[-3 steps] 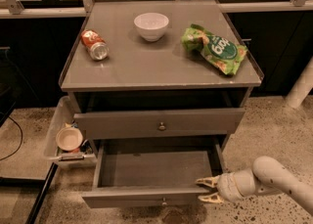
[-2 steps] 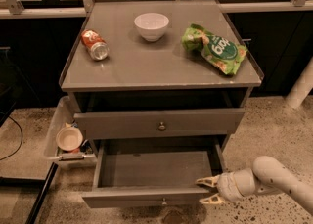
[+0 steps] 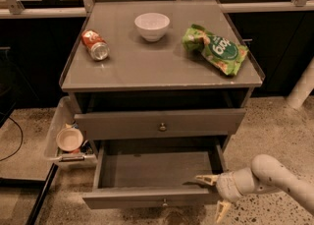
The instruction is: Open middle drawer
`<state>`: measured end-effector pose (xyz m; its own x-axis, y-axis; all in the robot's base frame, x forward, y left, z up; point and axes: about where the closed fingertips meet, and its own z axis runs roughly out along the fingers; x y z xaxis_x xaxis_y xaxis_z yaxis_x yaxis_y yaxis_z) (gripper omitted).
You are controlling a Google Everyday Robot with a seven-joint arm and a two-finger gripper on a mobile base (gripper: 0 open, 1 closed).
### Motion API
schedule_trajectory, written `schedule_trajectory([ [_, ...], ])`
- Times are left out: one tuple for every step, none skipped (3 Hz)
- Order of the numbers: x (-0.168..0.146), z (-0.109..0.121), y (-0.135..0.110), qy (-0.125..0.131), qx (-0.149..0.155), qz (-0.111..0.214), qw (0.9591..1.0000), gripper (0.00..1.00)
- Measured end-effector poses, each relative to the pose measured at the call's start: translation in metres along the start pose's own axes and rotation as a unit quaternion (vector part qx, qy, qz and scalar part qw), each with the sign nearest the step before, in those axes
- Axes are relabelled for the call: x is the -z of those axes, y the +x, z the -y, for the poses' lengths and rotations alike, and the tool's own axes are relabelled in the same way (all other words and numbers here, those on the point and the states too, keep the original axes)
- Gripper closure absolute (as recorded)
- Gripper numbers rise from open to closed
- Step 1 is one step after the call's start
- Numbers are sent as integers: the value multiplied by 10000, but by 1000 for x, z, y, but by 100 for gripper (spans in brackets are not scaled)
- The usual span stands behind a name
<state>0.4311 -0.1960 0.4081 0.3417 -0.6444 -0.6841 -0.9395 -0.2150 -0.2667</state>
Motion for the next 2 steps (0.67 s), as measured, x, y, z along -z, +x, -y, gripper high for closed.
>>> schedule_trajectory([
  [18, 12, -14, 64, 127, -47, 9999, 0],
  [48, 27, -38, 159, 422, -180, 9988, 0],
])
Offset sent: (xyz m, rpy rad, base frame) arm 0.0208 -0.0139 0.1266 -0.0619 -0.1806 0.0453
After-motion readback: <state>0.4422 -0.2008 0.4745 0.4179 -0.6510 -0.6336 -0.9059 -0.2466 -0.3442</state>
